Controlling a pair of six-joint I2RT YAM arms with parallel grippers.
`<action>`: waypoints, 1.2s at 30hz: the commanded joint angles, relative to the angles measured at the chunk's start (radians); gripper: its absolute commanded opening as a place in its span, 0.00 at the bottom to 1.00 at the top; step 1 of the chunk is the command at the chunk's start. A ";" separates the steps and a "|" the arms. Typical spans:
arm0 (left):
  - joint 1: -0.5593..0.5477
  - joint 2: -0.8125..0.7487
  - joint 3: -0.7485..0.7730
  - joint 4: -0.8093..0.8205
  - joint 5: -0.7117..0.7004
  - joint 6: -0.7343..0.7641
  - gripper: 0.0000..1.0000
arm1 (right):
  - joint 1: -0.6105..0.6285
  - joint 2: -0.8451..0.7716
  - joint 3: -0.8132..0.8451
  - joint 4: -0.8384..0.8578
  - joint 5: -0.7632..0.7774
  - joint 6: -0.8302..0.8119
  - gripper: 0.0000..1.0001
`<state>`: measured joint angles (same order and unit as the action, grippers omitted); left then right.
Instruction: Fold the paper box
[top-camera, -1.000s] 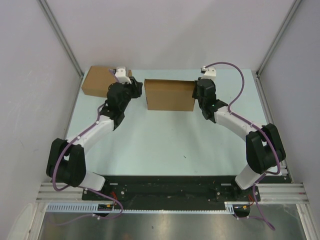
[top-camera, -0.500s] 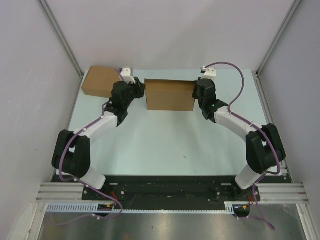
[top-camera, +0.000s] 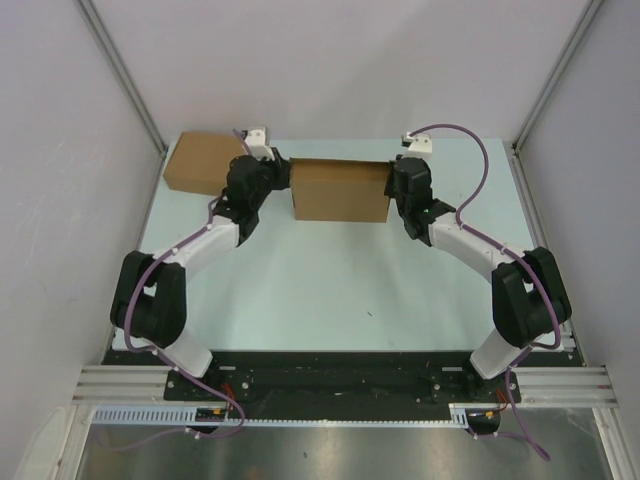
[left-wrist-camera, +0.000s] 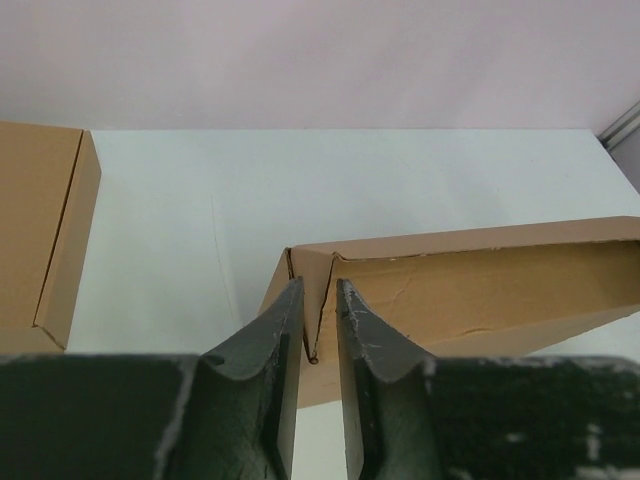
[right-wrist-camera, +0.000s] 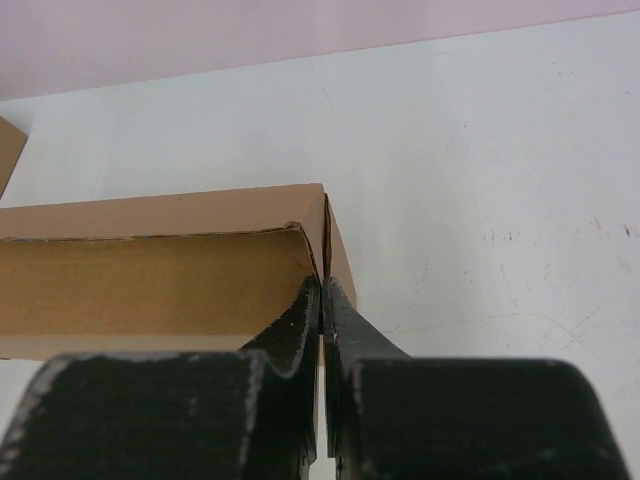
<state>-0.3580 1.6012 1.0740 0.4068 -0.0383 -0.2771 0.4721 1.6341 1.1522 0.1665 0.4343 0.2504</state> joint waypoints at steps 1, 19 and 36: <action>-0.007 0.012 0.038 0.017 0.023 0.033 0.23 | 0.007 0.010 -0.036 -0.107 0.007 -0.010 0.00; -0.007 0.022 -0.005 0.064 0.064 0.010 0.00 | 0.010 0.007 -0.036 -0.110 0.011 -0.010 0.00; -0.007 0.031 -0.117 0.128 0.072 -0.030 0.00 | 0.022 0.009 -0.036 -0.107 0.014 -0.016 0.00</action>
<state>-0.3569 1.6234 0.9947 0.5312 -0.0044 -0.2825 0.4828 1.6341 1.1519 0.1661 0.4454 0.2489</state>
